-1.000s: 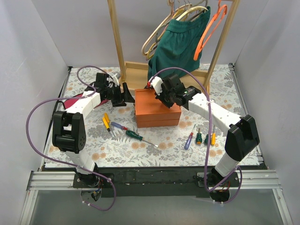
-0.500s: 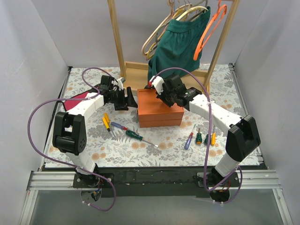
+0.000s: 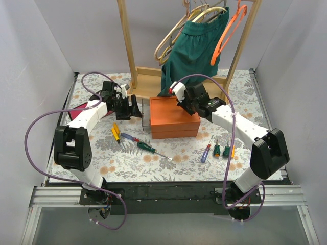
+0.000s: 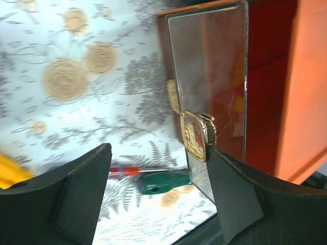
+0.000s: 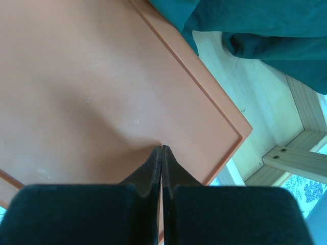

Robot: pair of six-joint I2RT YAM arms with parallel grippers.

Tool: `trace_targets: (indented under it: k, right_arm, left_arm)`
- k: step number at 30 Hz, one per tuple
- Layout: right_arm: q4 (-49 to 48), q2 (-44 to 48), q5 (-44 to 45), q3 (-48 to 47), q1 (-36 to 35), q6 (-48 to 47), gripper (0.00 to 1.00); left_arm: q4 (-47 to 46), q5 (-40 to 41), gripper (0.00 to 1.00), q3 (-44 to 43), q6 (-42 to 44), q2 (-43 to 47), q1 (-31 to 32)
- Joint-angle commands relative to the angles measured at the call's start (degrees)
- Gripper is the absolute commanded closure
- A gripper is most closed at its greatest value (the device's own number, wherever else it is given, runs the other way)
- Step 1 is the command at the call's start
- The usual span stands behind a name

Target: Sort the tools into containers

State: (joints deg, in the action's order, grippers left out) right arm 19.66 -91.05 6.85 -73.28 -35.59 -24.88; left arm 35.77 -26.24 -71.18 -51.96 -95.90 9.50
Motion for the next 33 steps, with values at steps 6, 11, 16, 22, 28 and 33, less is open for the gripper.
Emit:
trace_targets:
  k: [6, 11, 16, 22, 28, 33]
  right_arm:
    - [5.7, 0.3, 1.1, 3.4, 1.1, -0.5, 0.99]
    - [5.7, 0.3, 1.5, 2.7, 1.4, -0.4, 0.99]
    - [7.4, 6.2, 3.9, -0.6, 3.1, 2.8, 0.87]
    - [16.0, 17.8, 6.5, 5.8, 5.8, 2.7, 0.3]
    - [27.1, 25.9, 3.1, 14.6, 10.8, 1.9, 0.33]
    - [27.7, 27.6, -1.9, 20.6, 12.3, 2.3, 0.36]
  left_arm:
    - [2.6, 11.3, 0.23, 3.5, 6.0, 6.8, -4.5]
    - [1.7, 9.4, 0.17, -1.1, 2.9, 6.0, -4.9]
    - [-3.3, 4.4, 0.11, -4.6, 0.9, 10.9, -5.2]
    - [-7.9, 5.0, 0.05, -5.3, -1.6, 16.3, -6.3]
    - [-10.6, 6.7, 0.06, -5.0, -3.8, 15.9, -7.8]
    - [-11.3, 10.6, 0.07, -5.2, -4.6, 14.5, -7.9]
